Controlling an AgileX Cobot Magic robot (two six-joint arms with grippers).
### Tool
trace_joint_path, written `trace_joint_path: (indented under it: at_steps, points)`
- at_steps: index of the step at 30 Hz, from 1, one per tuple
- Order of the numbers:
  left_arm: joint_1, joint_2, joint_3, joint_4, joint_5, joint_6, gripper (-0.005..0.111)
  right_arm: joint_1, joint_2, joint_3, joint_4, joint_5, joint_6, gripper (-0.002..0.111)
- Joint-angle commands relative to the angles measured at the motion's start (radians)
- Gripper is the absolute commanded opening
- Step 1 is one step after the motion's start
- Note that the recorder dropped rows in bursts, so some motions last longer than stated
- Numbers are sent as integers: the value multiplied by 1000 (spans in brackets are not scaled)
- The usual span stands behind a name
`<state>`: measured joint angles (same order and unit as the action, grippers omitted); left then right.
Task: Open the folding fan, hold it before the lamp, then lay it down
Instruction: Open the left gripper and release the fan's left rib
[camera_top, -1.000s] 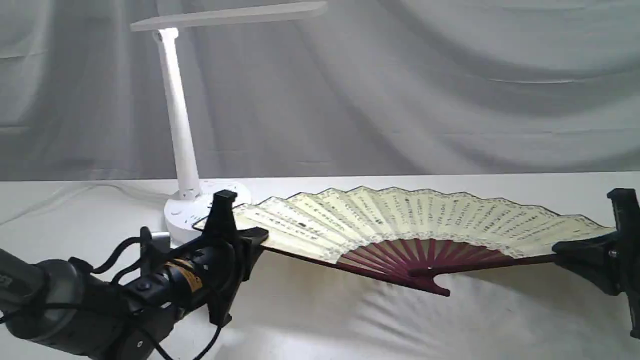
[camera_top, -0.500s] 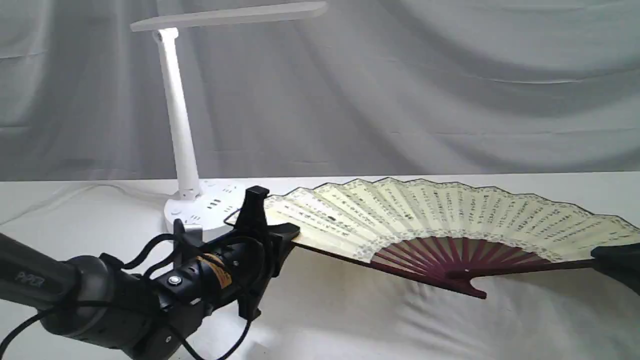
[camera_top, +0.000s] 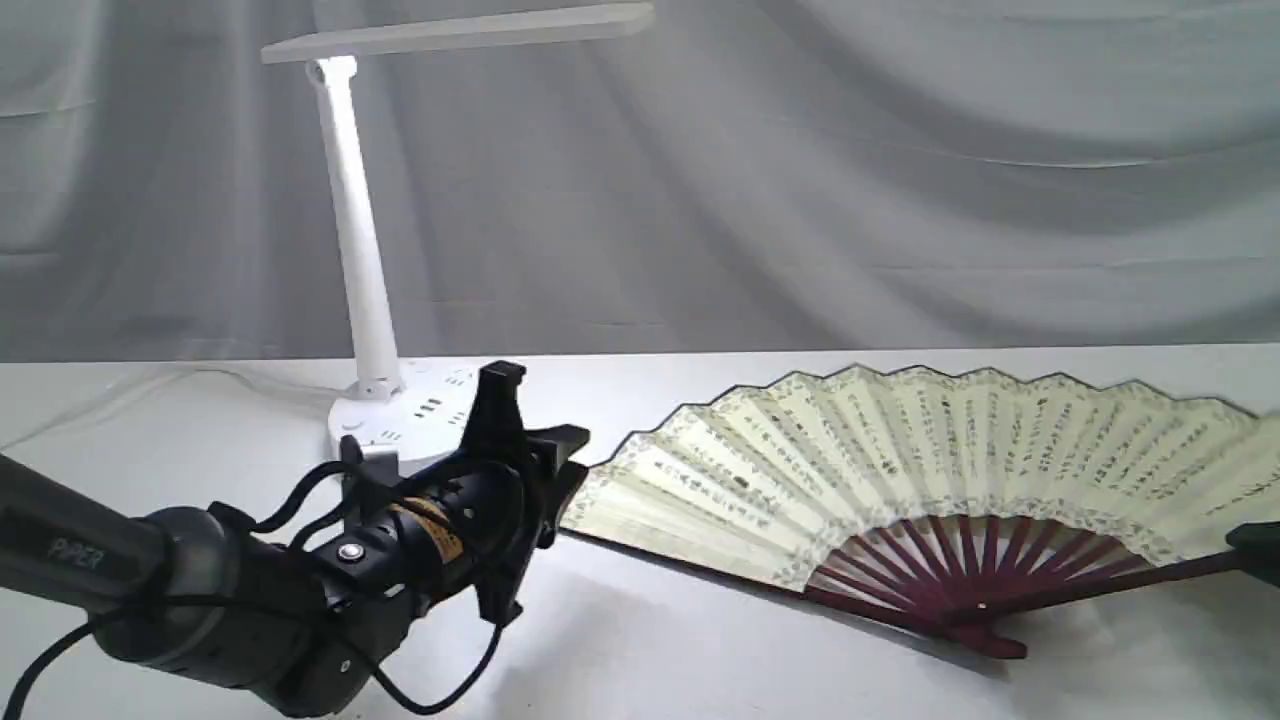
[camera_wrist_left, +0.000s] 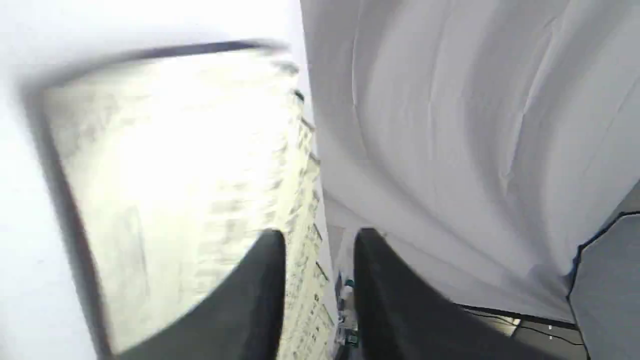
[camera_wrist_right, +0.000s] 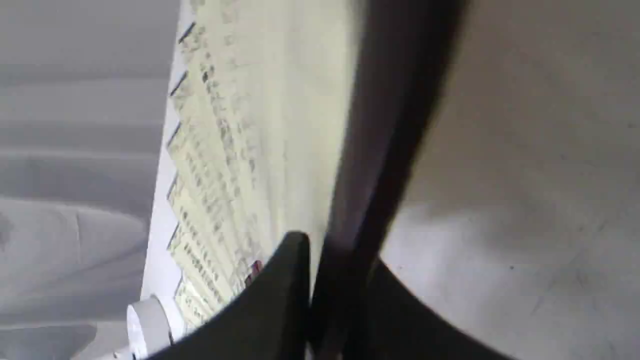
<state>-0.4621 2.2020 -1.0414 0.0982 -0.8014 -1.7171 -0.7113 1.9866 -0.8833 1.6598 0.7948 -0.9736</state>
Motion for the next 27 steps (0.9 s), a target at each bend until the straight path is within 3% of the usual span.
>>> trace_joint_path:
  at_steps: [1, 5, 11, 15, 20, 27]
  points:
    - [3, -13, -7, -5, -29, -6, 36, -8, -1, -2, -41, -63, -64, 13]
    - [3, -13, -7, 33, -32, -6, 42, -8, -1, -2, -66, -61, -76, 34]
    - [3, -13, -7, 97, -44, -6, 44, -8, -1, -2, -111, -22, -73, 54]
    - [5, -16, -7, 136, -65, -6, 44, -8, -18, -2, -129, 13, -17, 58]
    - [23, -51, -7, 206, -30, -13, 44, -8, -89, -2, -289, -63, 132, 58]
    - [44, -179, -7, 313, 300, -9, 41, -8, -190, -2, -509, -97, 339, 58]
